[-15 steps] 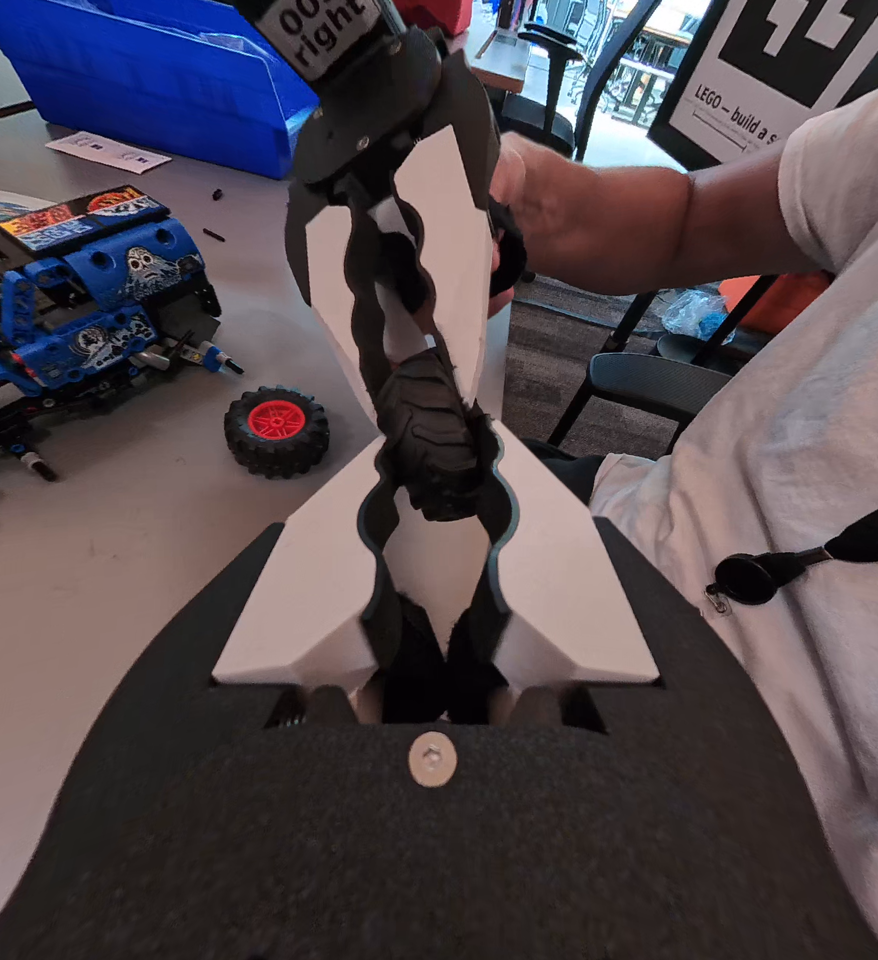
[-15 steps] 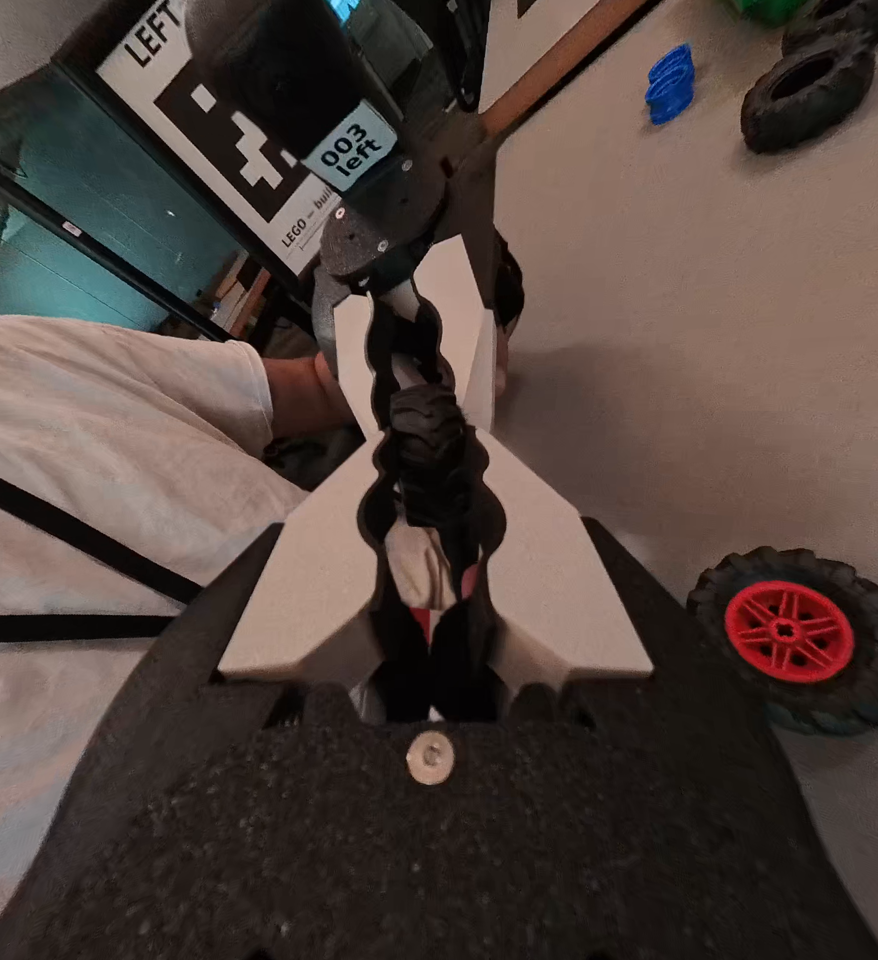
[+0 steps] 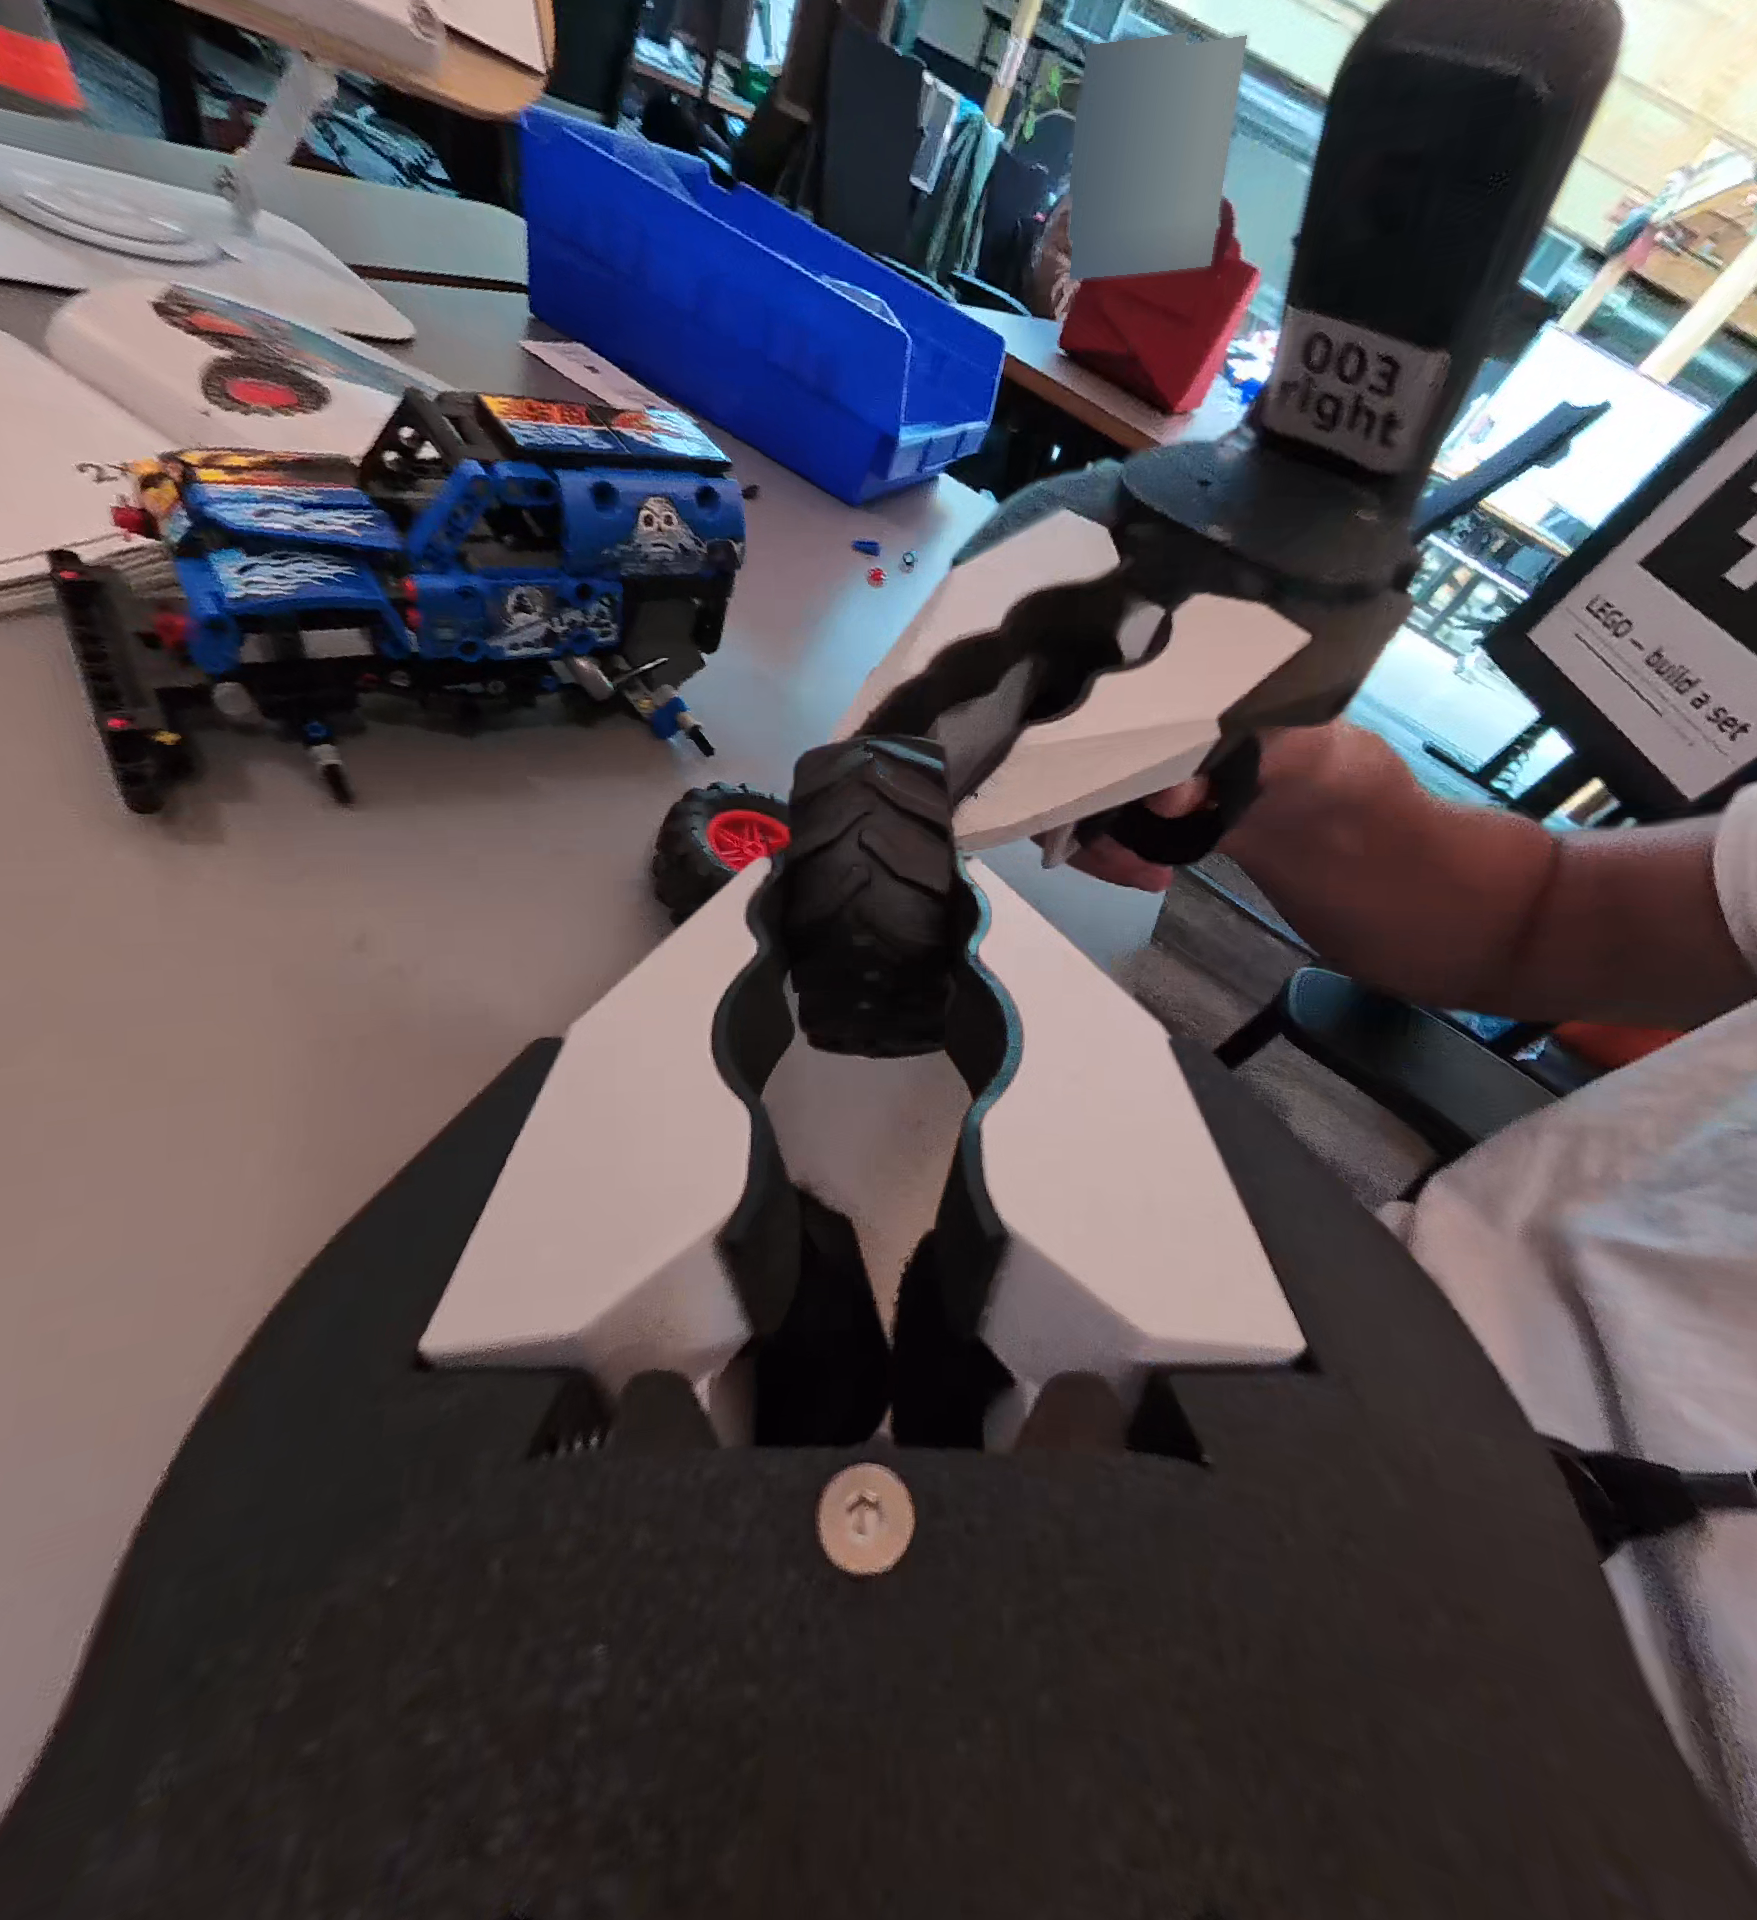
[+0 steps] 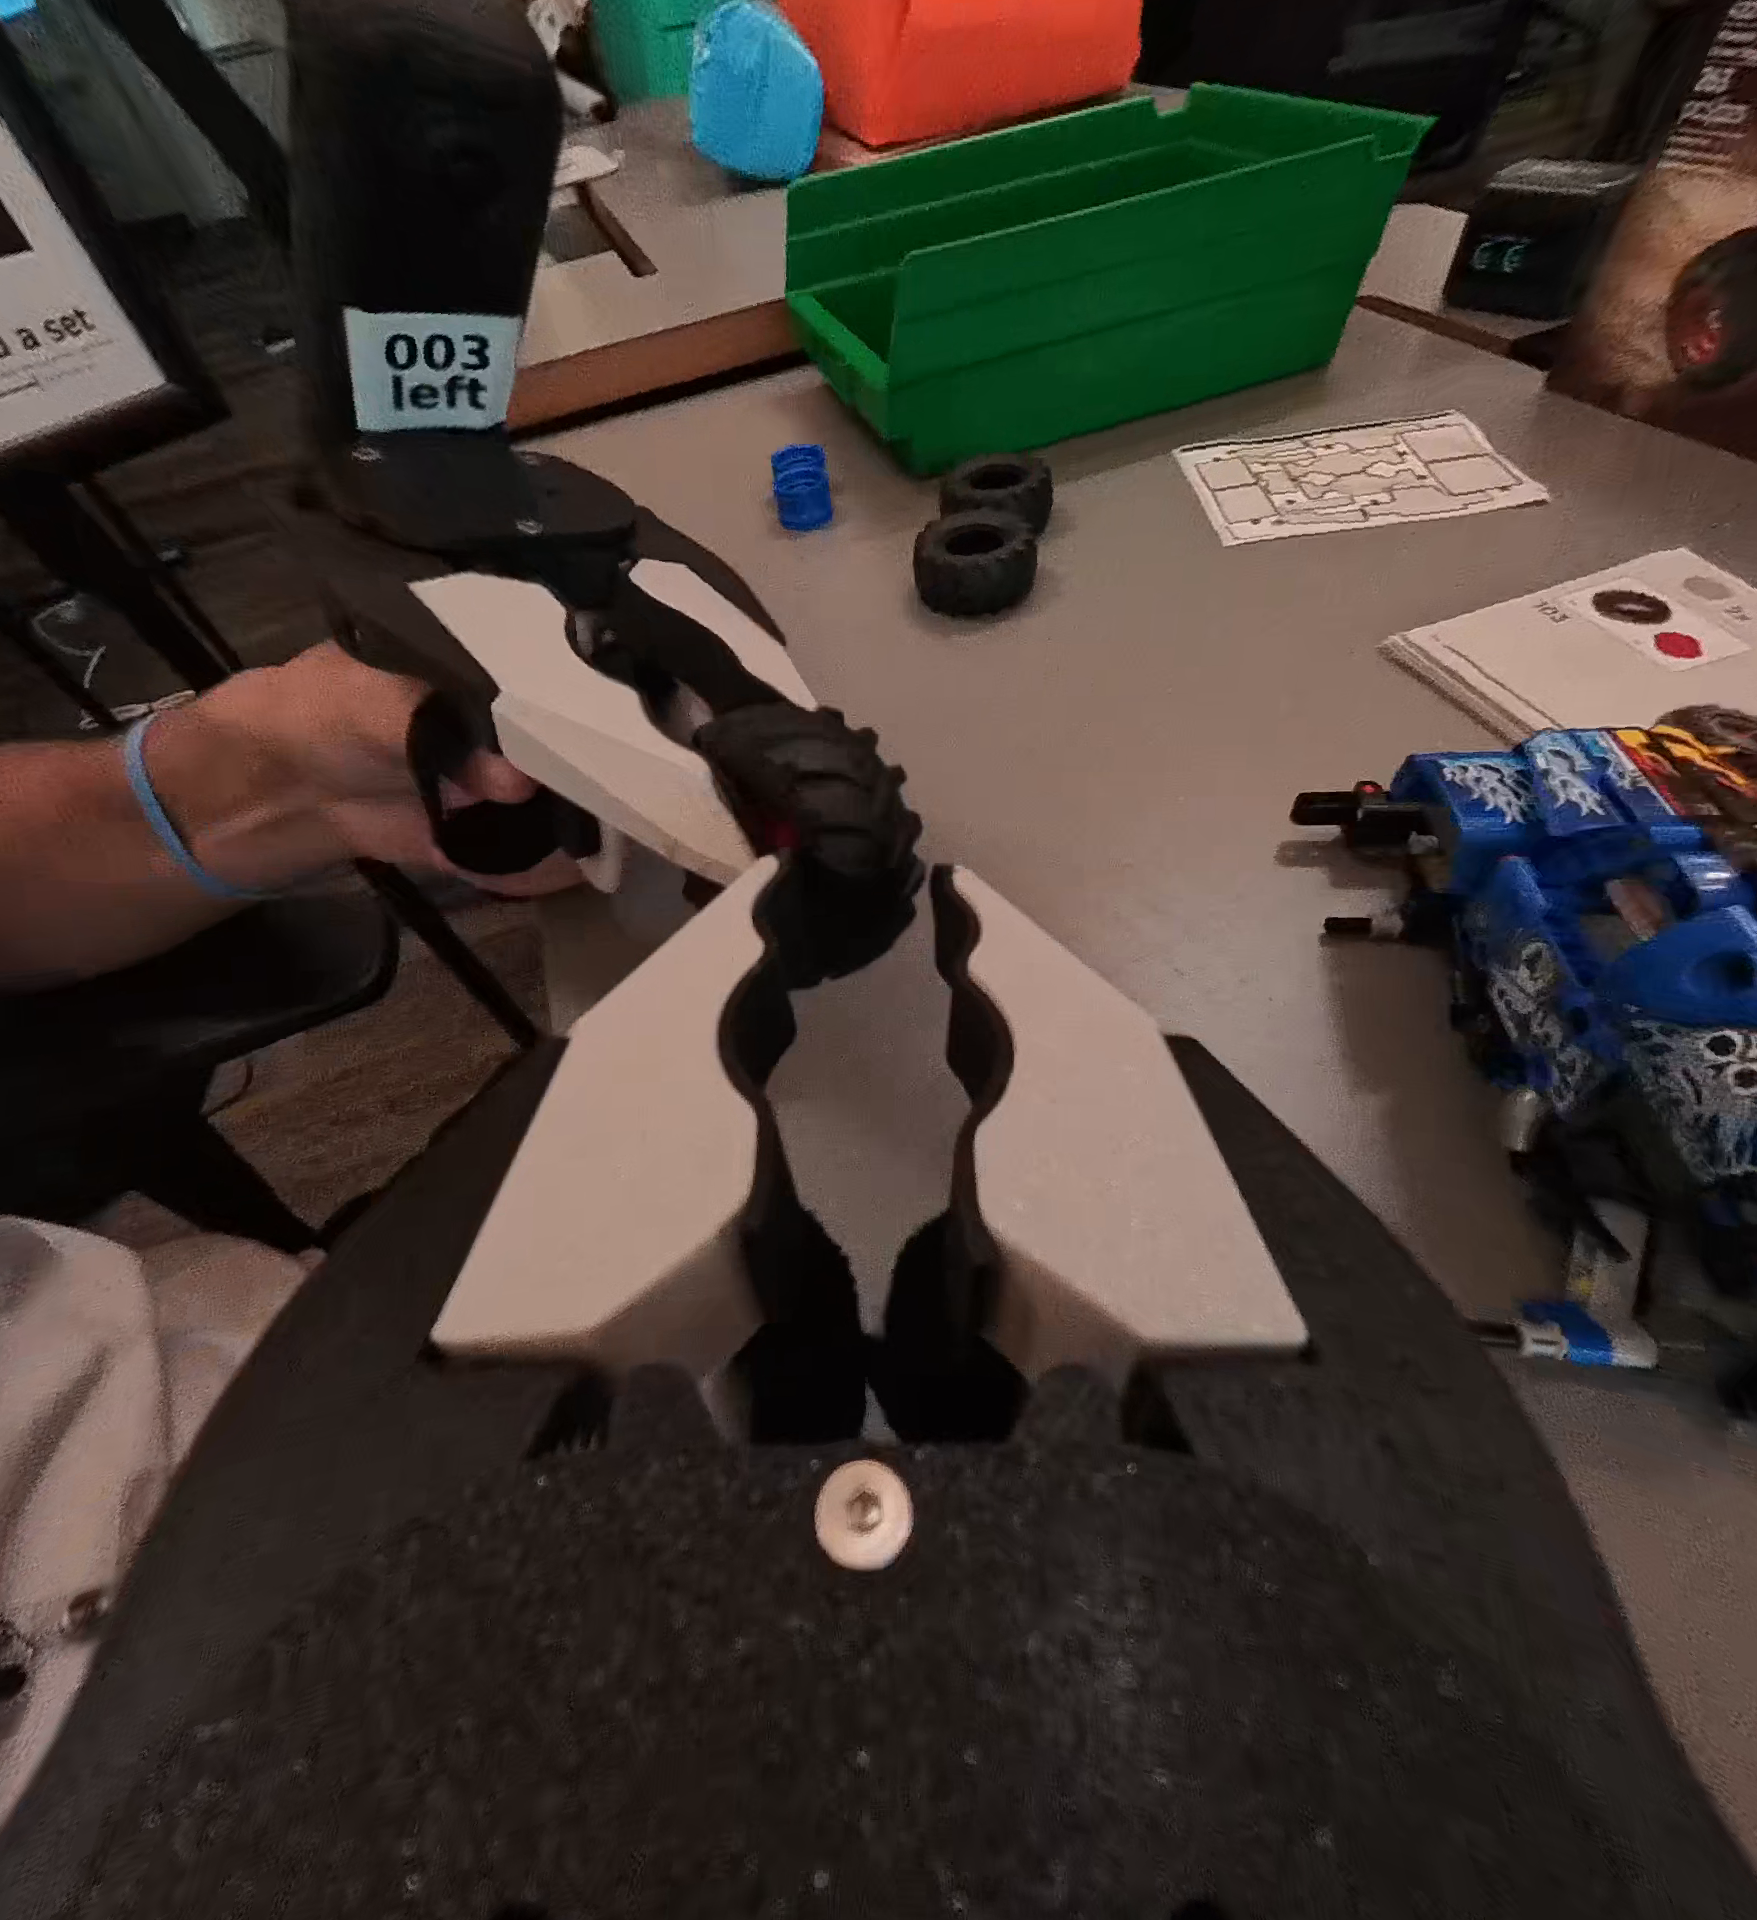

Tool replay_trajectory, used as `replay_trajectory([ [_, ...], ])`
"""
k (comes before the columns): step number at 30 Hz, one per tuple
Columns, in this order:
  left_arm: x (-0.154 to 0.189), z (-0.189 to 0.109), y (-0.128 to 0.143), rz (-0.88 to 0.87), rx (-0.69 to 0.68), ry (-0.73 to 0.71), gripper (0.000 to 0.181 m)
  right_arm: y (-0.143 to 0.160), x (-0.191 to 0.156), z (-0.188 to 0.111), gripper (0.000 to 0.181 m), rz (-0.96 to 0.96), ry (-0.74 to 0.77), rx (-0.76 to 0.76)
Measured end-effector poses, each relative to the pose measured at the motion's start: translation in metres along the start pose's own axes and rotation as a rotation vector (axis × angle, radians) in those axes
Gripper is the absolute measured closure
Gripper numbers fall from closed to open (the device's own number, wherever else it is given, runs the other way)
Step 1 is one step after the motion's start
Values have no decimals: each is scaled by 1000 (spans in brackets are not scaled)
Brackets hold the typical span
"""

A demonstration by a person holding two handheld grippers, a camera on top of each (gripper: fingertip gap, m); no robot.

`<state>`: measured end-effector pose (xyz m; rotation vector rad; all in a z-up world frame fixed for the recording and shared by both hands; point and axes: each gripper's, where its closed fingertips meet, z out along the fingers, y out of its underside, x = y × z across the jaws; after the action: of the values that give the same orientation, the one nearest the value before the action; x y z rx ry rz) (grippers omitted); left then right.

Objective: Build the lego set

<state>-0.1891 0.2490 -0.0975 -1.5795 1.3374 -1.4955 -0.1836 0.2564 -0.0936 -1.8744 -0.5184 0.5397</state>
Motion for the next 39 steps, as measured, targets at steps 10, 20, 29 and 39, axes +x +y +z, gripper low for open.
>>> replay_trajectory([
  [10, 14, 5, -10, 1, 125, 60, 158, -7, -6, -9, 161, 318, -126, 64],
  [20, 5, 3, -33, -220, 346, 64, 158, -8, 0, -9, 143, 175, 242, 115],
  [29, 26, -2, -31, -229, 276, 238, 157, -19, -18, -18, 156, 138, 40, 138],
  [39, 29, -4, -22, -60, 174, 210, 155, -17, -18, -24, 156, -17, 87, 71],
])
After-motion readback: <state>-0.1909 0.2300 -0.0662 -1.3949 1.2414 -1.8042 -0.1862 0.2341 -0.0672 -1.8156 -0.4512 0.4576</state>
